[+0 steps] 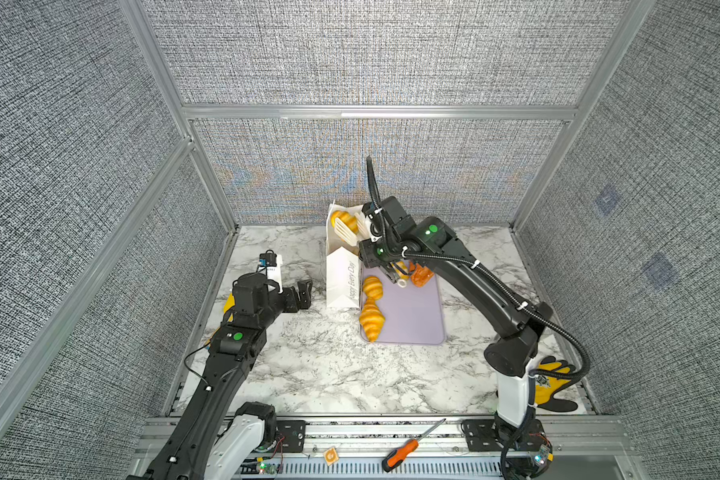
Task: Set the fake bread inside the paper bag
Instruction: 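Open the tongs over the bag to drop the striped yellow bun with the right gripper, then swing the tongs back over the tray while the left gripper draws back from the bag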
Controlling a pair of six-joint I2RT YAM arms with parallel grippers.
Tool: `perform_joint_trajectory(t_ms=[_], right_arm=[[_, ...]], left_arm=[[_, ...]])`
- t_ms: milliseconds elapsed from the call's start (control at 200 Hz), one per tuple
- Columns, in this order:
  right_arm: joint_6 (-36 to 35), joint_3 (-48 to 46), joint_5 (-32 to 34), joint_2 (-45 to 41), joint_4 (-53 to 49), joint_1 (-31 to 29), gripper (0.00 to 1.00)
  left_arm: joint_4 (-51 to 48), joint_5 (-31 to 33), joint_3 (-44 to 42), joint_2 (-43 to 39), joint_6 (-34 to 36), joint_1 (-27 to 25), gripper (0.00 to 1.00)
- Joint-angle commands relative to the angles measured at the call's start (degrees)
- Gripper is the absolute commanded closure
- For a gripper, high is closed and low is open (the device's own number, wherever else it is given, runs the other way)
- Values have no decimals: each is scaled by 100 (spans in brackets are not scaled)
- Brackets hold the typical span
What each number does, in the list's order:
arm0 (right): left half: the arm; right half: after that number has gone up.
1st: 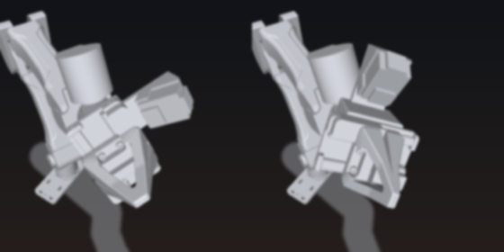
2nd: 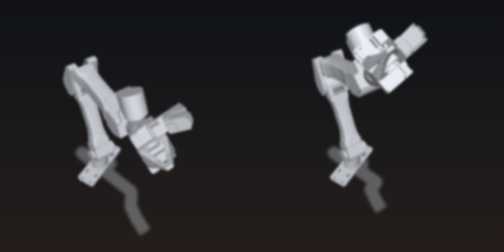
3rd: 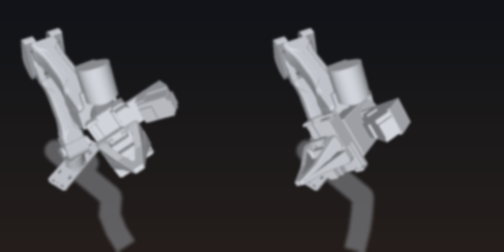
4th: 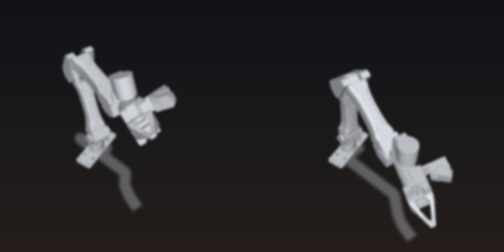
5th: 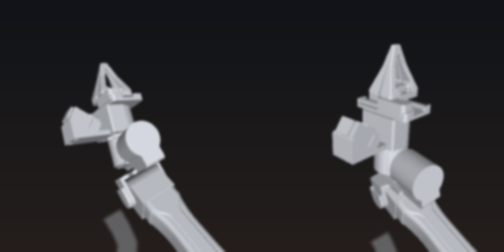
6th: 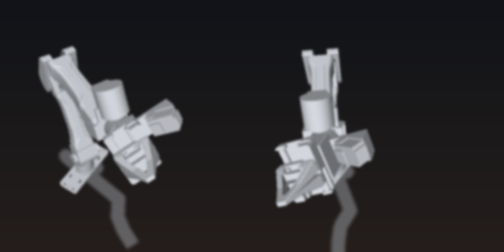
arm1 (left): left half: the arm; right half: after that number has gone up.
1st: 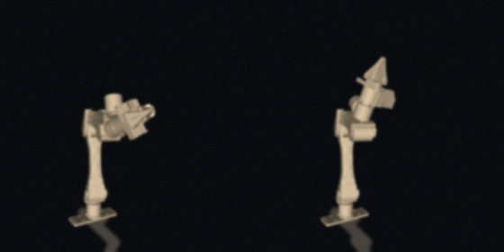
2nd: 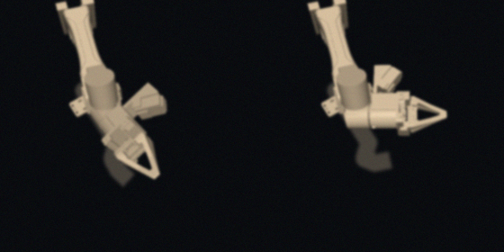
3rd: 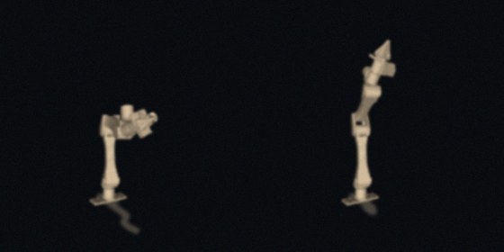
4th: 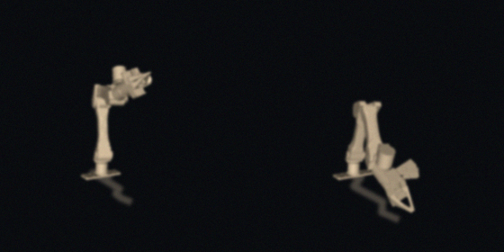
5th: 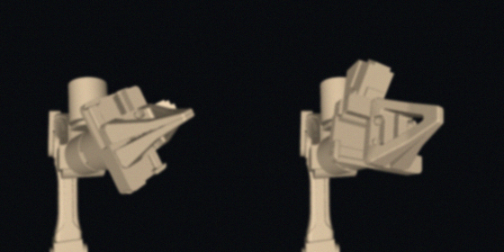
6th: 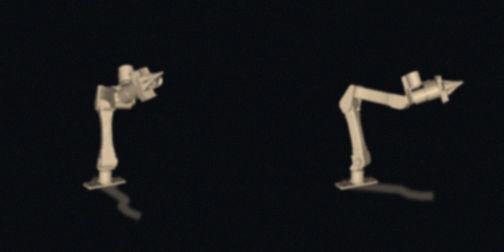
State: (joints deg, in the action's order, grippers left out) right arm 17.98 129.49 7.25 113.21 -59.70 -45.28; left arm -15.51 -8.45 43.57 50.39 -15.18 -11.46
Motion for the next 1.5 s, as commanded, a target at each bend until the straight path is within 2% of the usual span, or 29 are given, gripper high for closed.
perform_joint_trajectory(t_ms=[0, 455, 1076, 1496], right_arm=[[-38, 80, 86, -49, 60, 1, 49], [-93, 271, -22, -72, -158, -16, 42], [-178, 457, -45, -139, -304, -154, 42], [-107, 203, 418, -748, -542, -555, 42]], left_arm=[[-31, 45, 11, 22, 59, 5, 1], [-40, 35, 10, 6, 38, 10, 1], [-57, 18, 53, -3, 28, 8, 1], [-118, 81, 28, -82, -3, 10, 1]])
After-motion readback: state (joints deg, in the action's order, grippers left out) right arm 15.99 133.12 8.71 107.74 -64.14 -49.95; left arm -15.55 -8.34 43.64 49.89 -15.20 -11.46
